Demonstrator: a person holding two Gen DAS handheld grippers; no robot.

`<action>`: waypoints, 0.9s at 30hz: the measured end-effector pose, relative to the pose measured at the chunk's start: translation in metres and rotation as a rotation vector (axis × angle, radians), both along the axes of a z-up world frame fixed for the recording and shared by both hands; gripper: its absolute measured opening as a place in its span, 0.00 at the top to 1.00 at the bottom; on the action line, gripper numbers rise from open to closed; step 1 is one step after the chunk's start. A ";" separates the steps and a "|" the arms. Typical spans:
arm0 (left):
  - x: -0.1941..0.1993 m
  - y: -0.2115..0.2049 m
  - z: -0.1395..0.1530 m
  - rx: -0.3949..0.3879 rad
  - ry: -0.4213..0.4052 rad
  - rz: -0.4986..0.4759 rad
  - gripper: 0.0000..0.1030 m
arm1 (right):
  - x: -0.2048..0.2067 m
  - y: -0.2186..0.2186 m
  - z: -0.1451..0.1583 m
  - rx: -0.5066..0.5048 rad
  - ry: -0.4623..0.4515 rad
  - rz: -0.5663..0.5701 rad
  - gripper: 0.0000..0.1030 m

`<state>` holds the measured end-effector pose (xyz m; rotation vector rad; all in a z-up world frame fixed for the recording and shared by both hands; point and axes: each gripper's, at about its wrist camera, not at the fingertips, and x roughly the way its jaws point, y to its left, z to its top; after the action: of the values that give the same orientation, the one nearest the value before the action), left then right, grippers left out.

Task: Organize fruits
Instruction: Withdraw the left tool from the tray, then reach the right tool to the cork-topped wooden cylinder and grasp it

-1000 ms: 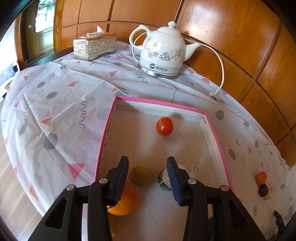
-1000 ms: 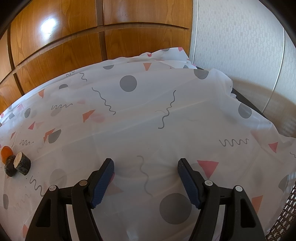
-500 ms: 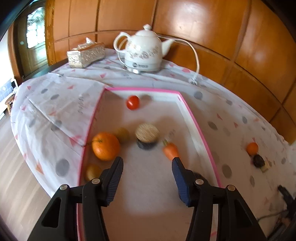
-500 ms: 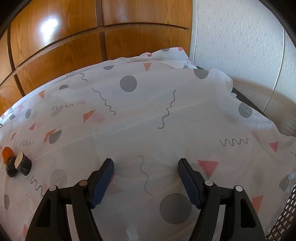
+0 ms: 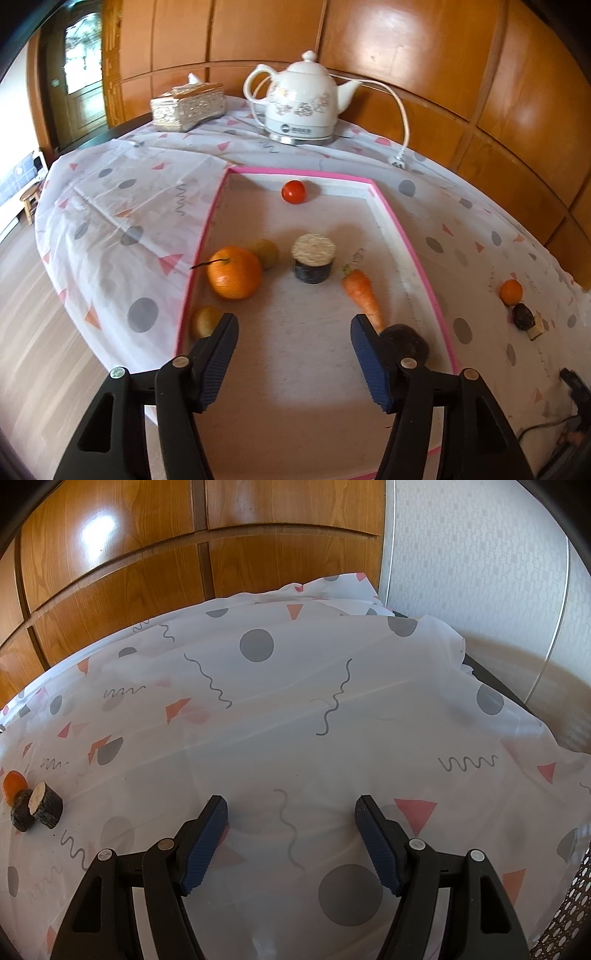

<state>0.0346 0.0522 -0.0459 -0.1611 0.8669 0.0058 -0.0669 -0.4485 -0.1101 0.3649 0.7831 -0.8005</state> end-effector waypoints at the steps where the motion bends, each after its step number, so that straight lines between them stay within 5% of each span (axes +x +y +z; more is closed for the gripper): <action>1: 0.000 0.003 -0.001 -0.003 0.003 0.010 0.38 | 0.001 0.000 0.000 0.000 0.004 0.000 0.29; 6: 0.001 0.011 0.000 -0.013 -0.005 0.041 0.35 | 0.007 0.005 0.008 0.051 0.017 0.028 0.38; 8: 0.000 0.014 0.000 -0.022 -0.009 0.047 0.35 | 0.014 0.017 0.015 0.085 -0.011 0.097 0.46; 16: -0.001 0.018 0.003 -0.037 -0.015 0.058 0.35 | 0.069 0.096 0.041 0.094 -0.061 0.481 0.46; 21: -0.001 0.020 0.004 -0.041 -0.017 0.060 0.35 | 0.102 0.118 0.031 0.084 0.002 0.569 0.46; 24: 0.000 0.021 0.003 -0.045 -0.013 0.062 0.35 | 0.118 0.120 0.017 0.091 0.066 0.580 0.65; 27: 0.000 0.022 0.003 -0.043 -0.011 0.065 0.35 | 0.122 0.120 0.011 0.091 0.070 0.585 0.68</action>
<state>0.0346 0.0745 -0.0428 -0.2296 0.8504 0.0464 0.0551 -0.3284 -0.0994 0.1717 0.9329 -0.2296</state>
